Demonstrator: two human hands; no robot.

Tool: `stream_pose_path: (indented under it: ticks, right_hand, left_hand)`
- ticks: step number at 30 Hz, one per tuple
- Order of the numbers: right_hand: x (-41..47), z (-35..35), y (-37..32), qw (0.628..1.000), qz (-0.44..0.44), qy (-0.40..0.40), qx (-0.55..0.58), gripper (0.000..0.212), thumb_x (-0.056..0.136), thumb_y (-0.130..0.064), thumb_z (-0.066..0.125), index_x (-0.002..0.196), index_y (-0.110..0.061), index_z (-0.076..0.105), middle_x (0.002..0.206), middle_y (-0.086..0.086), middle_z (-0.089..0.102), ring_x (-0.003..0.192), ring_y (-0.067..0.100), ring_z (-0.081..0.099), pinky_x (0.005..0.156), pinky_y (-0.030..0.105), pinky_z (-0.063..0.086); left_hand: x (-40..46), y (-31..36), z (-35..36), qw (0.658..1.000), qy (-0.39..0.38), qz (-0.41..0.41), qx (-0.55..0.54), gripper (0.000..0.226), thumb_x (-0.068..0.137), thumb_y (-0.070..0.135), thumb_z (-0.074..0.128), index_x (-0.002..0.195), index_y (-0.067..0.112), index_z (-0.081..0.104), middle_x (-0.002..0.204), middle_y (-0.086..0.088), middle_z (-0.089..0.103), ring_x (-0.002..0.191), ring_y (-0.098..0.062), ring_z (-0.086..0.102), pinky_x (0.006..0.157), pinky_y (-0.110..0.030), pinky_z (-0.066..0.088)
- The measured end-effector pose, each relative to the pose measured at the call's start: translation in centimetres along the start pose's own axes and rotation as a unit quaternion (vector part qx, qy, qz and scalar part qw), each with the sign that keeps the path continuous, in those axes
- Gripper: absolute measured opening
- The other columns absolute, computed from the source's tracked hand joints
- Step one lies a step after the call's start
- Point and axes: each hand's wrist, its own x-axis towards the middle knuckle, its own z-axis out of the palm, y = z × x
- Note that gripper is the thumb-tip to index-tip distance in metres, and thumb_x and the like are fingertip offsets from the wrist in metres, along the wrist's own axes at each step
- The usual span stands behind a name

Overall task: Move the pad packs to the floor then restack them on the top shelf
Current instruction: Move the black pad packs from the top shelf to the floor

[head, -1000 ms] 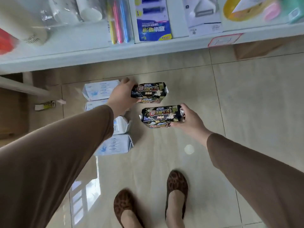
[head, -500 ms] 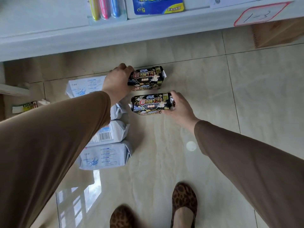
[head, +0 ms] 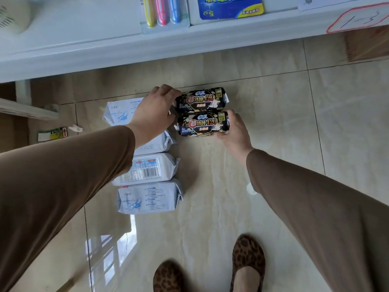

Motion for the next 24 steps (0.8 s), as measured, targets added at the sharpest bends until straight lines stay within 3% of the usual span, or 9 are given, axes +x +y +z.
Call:
stream_pose_path:
  ticks: [4, 6, 9, 13, 19, 24]
  right_hand:
    - [-0.9, -0.3, -0.3, 0.999, 0.017, 0.016, 0.022, 0.078, 0.077, -0.006, 0.078, 0.143, -0.016, 0.037, 0.139, 0.005, 0.045, 0.119, 0.012, 0.050, 0.091, 0.020, 0.038]
    - [-2.1, -1.3, -0.8, 0.999, 0.031, 0.019, 0.015, 0.085, 0.077, -0.005, 0.078, 0.148, -0.015, 0.032, 0.143, 0.008, 0.041, 0.125, 0.018, 0.048, 0.100, 0.024, 0.039]
    - [-4.8, -3.8, -2.3, 0.999, 0.043, 0.011, -0.028, 0.077, 0.082, -0.009, 0.076, 0.147, -0.015, 0.035, 0.141, 0.010, 0.043, 0.129, 0.026, 0.045, 0.104, 0.029, 0.037]
    - [-10.1, -8.8, -6.5, 0.998, 0.032, -0.005, -0.051, 0.055, 0.088, -0.014, 0.069, 0.137, -0.015, 0.046, 0.133, 0.008, 0.051, 0.124, 0.027, 0.046, 0.098, 0.030, 0.037]
    - [-18.9, -19.7, -16.5, 0.990, -0.014, -0.041, -0.131, 0.050, 0.088, -0.017, 0.065, 0.135, -0.017, 0.049, 0.134, 0.006, 0.053, 0.125, 0.028, 0.045, 0.099, 0.035, 0.039]
    - [-25.6, -31.1, -27.8, 0.985, -0.025, -0.036, -0.166, 0.051, 0.087, -0.020, 0.067, 0.135, -0.014, 0.050, 0.136, 0.010, 0.053, 0.125, 0.032, 0.045, 0.101, 0.041, 0.041]
  left_hand:
    - [-1.6, 0.5, 0.3, 1.000, 0.011, -0.013, -0.010, 0.056, 0.087, 0.014, 0.064, 0.141, 0.015, 0.047, 0.137, -0.009, 0.050, 0.123, -0.030, 0.045, 0.099, -0.042, 0.042]
    - [-2.9, 1.1, -0.1, 1.000, 0.013, -0.022, -0.009, 0.053, 0.091, 0.016, 0.061, 0.141, 0.014, 0.048, 0.139, -0.009, 0.050, 0.124, -0.030, 0.045, 0.101, -0.042, 0.042]
    - [-5.6, 2.7, -1.9, 0.999, -0.011, -0.045, -0.013, 0.055, 0.090, 0.016, 0.062, 0.142, 0.013, 0.046, 0.140, -0.010, 0.049, 0.125, -0.032, 0.044, 0.103, -0.043, 0.041]
    - [-10.0, 6.4, -6.3, 0.997, -0.034, -0.070, -0.011, 0.054, 0.090, 0.019, 0.062, 0.142, 0.016, 0.046, 0.138, -0.007, 0.051, 0.124, -0.029, 0.044, 0.102, -0.043, 0.041]
    - [-16.4, 14.3, -18.4, 0.993, -0.040, -0.091, -0.068, 0.052, 0.089, 0.010, 0.058, 0.140, 0.015, 0.047, 0.135, -0.005, 0.052, 0.124, -0.027, 0.043, 0.098, -0.042, 0.044]
    - [-20.5, 20.5, -32.7, 0.996, -0.006, -0.053, -0.077, 0.051, 0.089, 0.021, 0.063, 0.137, 0.015, 0.049, 0.134, -0.005, 0.052, 0.124, -0.027, 0.045, 0.099, -0.041, 0.044]
